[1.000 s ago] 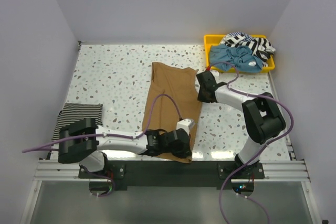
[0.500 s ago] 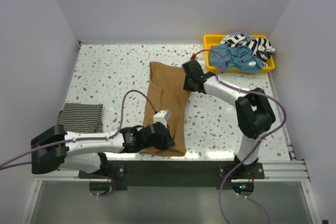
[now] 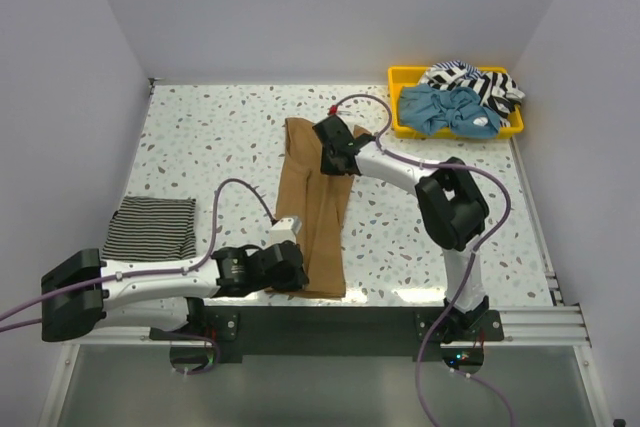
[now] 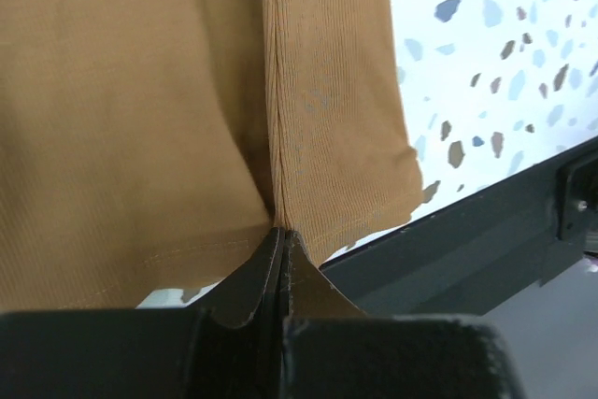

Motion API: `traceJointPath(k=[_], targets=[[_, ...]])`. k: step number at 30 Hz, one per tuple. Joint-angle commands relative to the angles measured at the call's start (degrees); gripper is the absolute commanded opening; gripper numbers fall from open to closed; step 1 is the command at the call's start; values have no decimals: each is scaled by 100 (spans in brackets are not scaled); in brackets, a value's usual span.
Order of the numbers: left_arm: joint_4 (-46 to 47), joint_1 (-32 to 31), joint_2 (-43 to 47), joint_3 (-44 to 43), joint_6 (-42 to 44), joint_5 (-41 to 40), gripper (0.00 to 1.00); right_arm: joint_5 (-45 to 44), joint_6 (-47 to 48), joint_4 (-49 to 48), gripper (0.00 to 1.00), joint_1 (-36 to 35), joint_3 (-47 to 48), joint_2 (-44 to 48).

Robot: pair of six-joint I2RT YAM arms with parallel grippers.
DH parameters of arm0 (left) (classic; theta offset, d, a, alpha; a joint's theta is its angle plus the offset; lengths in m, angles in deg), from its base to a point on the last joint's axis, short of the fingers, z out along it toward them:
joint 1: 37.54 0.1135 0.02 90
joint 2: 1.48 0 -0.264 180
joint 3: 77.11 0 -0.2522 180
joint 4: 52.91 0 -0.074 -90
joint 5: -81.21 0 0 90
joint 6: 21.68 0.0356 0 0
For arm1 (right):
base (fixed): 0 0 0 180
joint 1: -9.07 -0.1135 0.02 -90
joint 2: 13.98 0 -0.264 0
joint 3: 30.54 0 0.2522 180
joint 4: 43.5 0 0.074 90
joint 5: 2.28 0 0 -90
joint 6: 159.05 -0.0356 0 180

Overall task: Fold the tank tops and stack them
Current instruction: Fold the tank top

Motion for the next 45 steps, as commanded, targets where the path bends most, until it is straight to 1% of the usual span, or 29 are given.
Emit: traceJointPath(k=[1, 11, 15, 18, 20, 21, 24, 25, 26, 27, 28, 29, 30, 31, 34, 35, 37, 38, 40, 41, 43, 44, 45], targets=[[-311, 17, 137, 146, -199, -178, 0, -119, -73, 107, 0, -142, 433, -181], [-408, 17, 49, 243, -93, 6, 0, -225, 15, 310, 0, -318, 777, -673], [-224, 8, -179, 120, 222, 244, 0, -330, 41, 319, 0, -318, 645, -612], [-276, -62, -355, -64, 328, 349, 0, -462, 102, 389, 0, -318, 540, -463], [-302, -106, -373, -126, 338, 402, 0, -515, 146, 381, 2, -318, 461, -384], [-311, -115, -373, -135, 372, 446, 0, -541, 199, 372, 5, -318, 460, -323], [-425, -115, -286, -258, 451, 481, 1, -559, 287, 380, 8, -318, 513, -296], [-478, -115, -259, -371, 478, 473, 5, -507, 322, 406, 12, -318, 548, -296], [-591, -115, -233, -433, 496, 455, 16, -489, 348, 407, 15, -318, 565, -278], [-627, -124, -145, -495, 557, 446, 21, -463, 366, 389, 20, -318, 557, -209], [-671, -115, -101, -626, 575, 438, 26, -445, 375, 372, 28, -327, 548, -130], [-767, -115, -57, -706, 584, 411, 34, -445, 392, 354, 33, -318, 522, -59], [-821, -115, 39, -785, 627, 376, 35, -454, 445, 328, 41, -318, 496, 2], [-978, -106, 84, -1003, 654, 315, 36, -454, 471, 319, 46, -318, 469, 186], [-1242, 7, 154, -1530, 750, -71, 37, -699, 612, 389, 52, -275, 504, 442], [-1382, 217, 163, -1637, 777, -272, 36, -743, 647, 433, 53, -222, 600, 469], [-1392, 638, 146, -1787, 926, -318, 32, -823, 674, 590, 53, -38, 715, 469], [-1227, 1180, 154, -1788, 1022, -301, 29, -797, 683, 617, 52, 41, 776, 469], [-998, 1745, 49, -1849, 1382, -344, 27, -665, 656, 670, 50, 269, 812, 443], [-797, 2305, -29, -1910, 1505, -380, 26, -682, 648, 688, 48, 314, 794, 443], [-524, 2801, -389, -2164, 1804, -424, 26, -804, 648, 697, 48, 489, 759, 434], [-392, 3195, -521, -2235, 1945, -372, 25, -831, 648, 679, 48, 560, 716, 425], [-216, 3372, -792, -2288, 2016, -258, 25, -849, 648, 653, 48, 630, 706, 408]])
